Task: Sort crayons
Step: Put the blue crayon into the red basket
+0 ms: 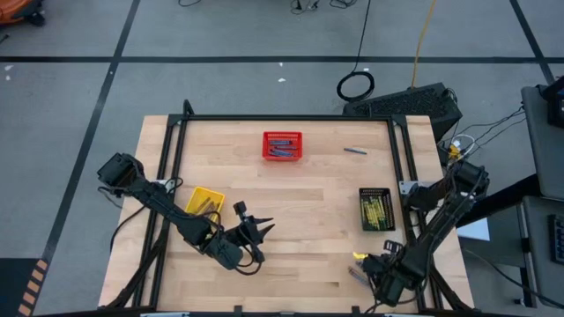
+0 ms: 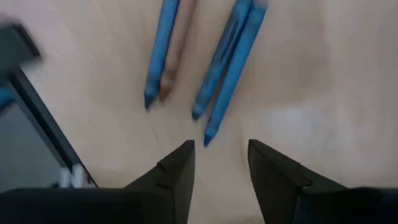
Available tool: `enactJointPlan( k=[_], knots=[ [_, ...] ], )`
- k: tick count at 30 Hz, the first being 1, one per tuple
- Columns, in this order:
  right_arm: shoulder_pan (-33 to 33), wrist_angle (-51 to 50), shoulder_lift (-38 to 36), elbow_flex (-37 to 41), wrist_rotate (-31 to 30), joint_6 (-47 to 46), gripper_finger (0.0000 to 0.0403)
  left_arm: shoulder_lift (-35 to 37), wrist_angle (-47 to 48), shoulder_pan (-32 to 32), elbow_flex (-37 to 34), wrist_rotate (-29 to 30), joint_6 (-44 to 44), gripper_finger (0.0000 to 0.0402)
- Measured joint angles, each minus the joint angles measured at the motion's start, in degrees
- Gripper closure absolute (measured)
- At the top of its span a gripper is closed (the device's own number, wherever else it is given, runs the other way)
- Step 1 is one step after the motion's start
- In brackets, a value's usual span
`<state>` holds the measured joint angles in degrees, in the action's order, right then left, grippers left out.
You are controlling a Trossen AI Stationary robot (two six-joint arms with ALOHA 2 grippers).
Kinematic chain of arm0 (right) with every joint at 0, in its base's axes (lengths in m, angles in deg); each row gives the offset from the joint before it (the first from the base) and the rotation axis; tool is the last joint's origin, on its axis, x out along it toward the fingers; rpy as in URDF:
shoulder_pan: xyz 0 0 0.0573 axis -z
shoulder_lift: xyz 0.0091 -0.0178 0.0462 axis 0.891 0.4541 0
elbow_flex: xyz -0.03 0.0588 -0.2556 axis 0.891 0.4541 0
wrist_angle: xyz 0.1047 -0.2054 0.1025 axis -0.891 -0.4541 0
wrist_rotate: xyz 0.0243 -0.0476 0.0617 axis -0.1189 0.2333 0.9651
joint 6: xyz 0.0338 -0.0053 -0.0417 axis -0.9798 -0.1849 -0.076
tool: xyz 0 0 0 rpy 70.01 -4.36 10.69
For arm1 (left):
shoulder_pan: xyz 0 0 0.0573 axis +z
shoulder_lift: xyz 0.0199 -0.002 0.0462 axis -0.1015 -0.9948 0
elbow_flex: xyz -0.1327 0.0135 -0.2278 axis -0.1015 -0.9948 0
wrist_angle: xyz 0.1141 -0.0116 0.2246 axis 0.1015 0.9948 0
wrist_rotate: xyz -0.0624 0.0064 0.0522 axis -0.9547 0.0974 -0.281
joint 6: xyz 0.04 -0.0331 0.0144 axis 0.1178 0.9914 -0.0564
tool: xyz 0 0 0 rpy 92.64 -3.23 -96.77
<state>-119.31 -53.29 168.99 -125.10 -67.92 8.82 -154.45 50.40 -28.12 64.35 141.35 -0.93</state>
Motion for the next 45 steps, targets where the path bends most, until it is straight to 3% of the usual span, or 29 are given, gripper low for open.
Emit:
enactJointPlan(
  k=[3,21,25,30,33,40,45],
  knots=[
    [-1.1,0.0,1.9,0.0,1.3,0.9,0.0271,0.0,0.0,0.0,0.0,0.0,0.0,0.032],
    [-1.9,3.3,5.2,1.6,-3.9,1.5,0.0313,0.0,0.2,0.0,0.0,0.0,0.0,0.032],
    [-1.9,3.2,5.9,1.5,-4.0,1.8,0.0335,0.0,0.2,0.0,0.0,0.0,0.0,0.032],
    [-1.9,-0.3,5.9,1.5,-5.2,0.2,0.0392,0.0,0.2,0.0,0.0,0.2,0.0,0.032],
    [-2.0,-0.6,5.4,1.6,-7.0,-0.1,0.0395,0.0,0.2,-0.2,0.0,0.7,0.0,0.032],
    [2.4,-9.1,-0.5,-1.4,-17.3,0.6,0.0401,2.5,0.2,-5.1,0.0,11.6,-4.6,0.032],
    [11.2,-7.9,-4.6,-5.1,-30.6,13.0,0.0402,4.9,0.2,-9.2,0.0,19.1,-6.2,0.032]
  ],
)
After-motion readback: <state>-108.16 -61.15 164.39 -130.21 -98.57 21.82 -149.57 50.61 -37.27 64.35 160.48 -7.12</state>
